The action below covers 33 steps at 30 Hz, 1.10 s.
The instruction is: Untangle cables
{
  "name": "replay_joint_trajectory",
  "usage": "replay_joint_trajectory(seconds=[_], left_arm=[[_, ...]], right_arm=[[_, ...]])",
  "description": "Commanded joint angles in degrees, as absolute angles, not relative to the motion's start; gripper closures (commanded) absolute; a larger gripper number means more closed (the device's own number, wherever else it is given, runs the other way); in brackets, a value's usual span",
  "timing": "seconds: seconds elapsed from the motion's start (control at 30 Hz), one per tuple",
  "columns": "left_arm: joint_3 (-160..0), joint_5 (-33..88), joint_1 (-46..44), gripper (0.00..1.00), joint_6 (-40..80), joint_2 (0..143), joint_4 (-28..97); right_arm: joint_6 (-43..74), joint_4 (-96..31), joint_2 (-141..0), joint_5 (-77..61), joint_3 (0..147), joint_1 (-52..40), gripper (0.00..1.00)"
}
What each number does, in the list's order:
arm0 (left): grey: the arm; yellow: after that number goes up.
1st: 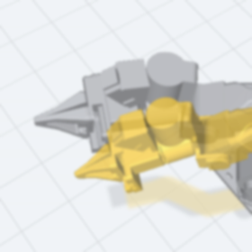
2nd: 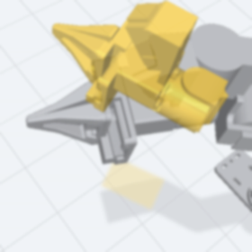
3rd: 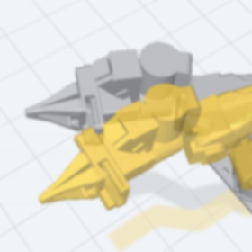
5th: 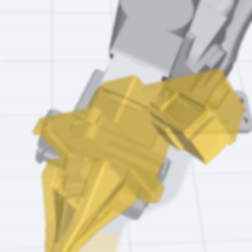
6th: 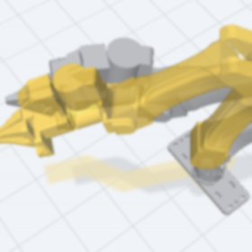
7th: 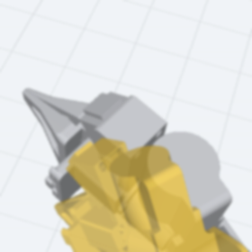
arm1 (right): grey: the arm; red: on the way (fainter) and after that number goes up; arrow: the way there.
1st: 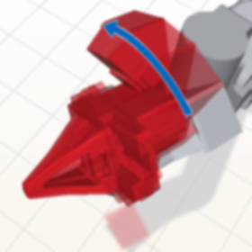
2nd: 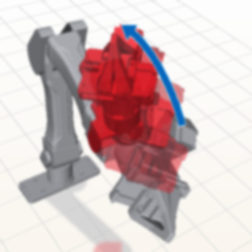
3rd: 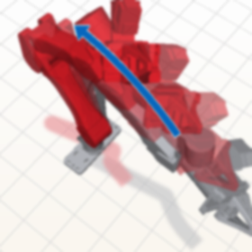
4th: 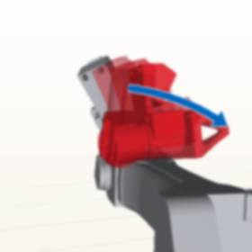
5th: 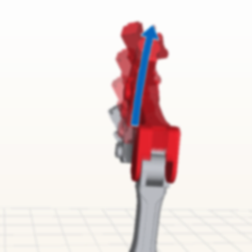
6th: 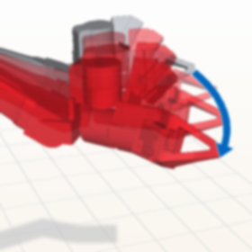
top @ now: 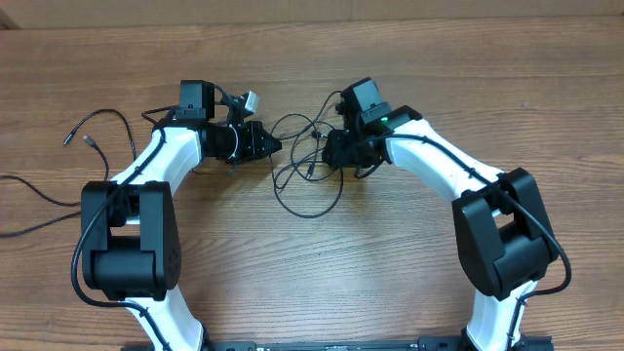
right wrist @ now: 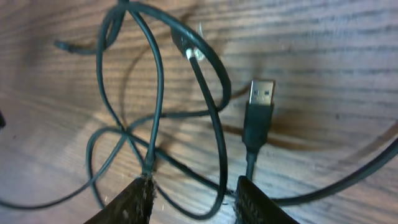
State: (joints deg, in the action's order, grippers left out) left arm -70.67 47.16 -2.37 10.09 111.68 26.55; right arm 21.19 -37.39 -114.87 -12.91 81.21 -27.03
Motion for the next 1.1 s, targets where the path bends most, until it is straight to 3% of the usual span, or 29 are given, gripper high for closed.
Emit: replay_joint_trajectory(seconds=[0.0,0.43,0.57,0.7,1.07], left_arm=[[-71.50,48.03,-2.22,0.96,8.54,112.40,26.35],[-71.50,47.86,-2.22,0.96,8.56,112.40,26.35],[-71.50,47.86,-2.24,0.96,8.56,112.40,26.33],[-71.53,47.86,-2.22,0.96,8.56,112.40,26.28],[-71.53,47.81,-2.22,0.96,8.56,112.40,26.09]], right_arm=[[23.66,-36.64,-115.22,-7.60,81.32,-27.27,0.61],[27.31,-34.87,-116.03,-7.33,81.32,-27.33,0.64],[28.56,-33.85,-117.80,-7.86,81.32,-27.38,0.76],[28.51,-34.11,-118.17,-8.05,81.38,-27.38,0.96],[25.41,-36.03,-107.24,-19.64,83.40,-26.94,0.96]])
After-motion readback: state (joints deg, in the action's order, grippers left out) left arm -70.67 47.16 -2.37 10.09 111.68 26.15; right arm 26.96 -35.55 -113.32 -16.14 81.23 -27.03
